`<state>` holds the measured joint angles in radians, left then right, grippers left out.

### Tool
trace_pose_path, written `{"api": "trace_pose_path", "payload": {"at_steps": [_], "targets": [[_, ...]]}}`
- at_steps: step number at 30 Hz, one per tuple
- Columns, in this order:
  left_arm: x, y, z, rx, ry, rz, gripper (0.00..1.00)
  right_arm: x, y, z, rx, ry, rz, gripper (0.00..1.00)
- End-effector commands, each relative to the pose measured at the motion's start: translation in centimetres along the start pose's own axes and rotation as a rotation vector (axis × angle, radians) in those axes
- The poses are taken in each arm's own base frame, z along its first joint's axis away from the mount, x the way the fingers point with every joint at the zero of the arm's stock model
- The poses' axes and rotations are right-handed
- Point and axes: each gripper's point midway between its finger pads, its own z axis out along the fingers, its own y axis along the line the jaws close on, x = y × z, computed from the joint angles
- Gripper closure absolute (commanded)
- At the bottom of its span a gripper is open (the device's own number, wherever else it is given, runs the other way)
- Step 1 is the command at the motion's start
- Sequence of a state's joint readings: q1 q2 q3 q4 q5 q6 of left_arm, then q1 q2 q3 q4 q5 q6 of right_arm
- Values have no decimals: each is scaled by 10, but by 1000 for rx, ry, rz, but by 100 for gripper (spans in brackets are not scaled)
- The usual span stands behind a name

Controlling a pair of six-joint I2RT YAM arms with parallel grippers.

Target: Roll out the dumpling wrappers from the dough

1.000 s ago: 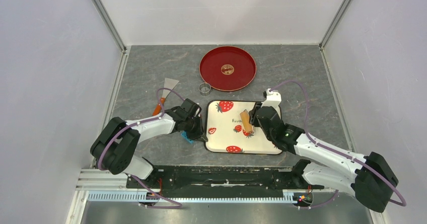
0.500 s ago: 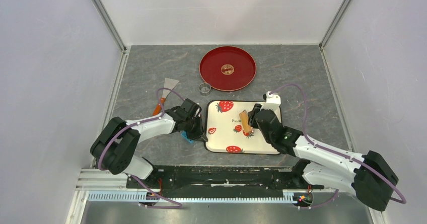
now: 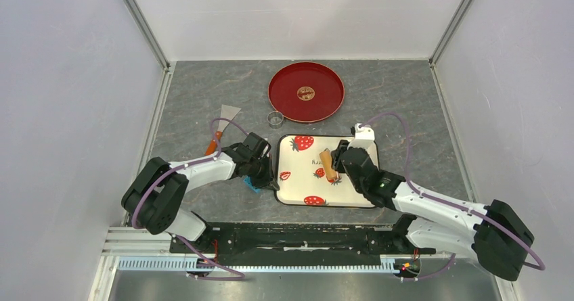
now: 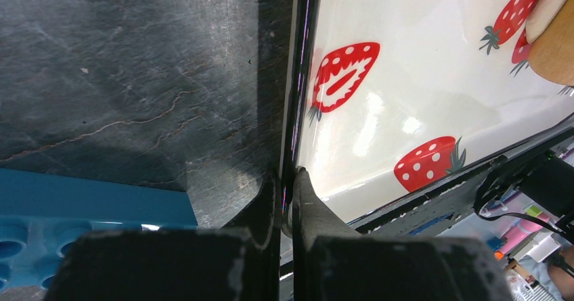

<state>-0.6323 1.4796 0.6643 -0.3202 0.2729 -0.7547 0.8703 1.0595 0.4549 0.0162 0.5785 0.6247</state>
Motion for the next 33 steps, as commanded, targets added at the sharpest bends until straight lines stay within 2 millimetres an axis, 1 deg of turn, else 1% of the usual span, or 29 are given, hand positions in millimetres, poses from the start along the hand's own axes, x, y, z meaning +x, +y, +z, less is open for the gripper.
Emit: {"api": "trace_pose_path", "payload": {"at_steps": [1, 5, 12, 16, 18, 21, 23, 27, 29, 30, 33], "targets": [[26, 69, 8, -281, 50, -16, 98, 169, -105, -66, 167, 689, -376, 100], [26, 69, 8, -282, 49, -16, 98, 171, -107, -66, 174, 696, -382, 100], [25, 69, 8, -281, 48, -17, 98, 168, -109, -66, 191, 682, -381, 100], [26, 69, 8, -282, 50, -16, 98, 162, -107, -63, 197, 668, -384, 100], [26, 69, 8, -282, 49, -16, 98, 155, -102, -61, 194, 655, -390, 100], [26, 69, 8, -281, 49, -16, 98, 134, -82, -54, 166, 622, -391, 100], [26, 69, 8, -281, 50, -15, 98, 116, -65, -48, 140, 591, -383, 100], [26, 69, 8, -281, 49, -17, 98, 74, -27, -39, 85, 520, -358, 100], [26, 69, 8, -282, 50, -16, 98, 55, -13, -36, 65, 491, -350, 100], [25, 69, 8, -281, 47, -15, 98, 46, -6, -36, 56, 475, -345, 100], [25, 69, 8, -283, 46, -15, 98, 27, 6, -34, 40, 446, -332, 100]]}}
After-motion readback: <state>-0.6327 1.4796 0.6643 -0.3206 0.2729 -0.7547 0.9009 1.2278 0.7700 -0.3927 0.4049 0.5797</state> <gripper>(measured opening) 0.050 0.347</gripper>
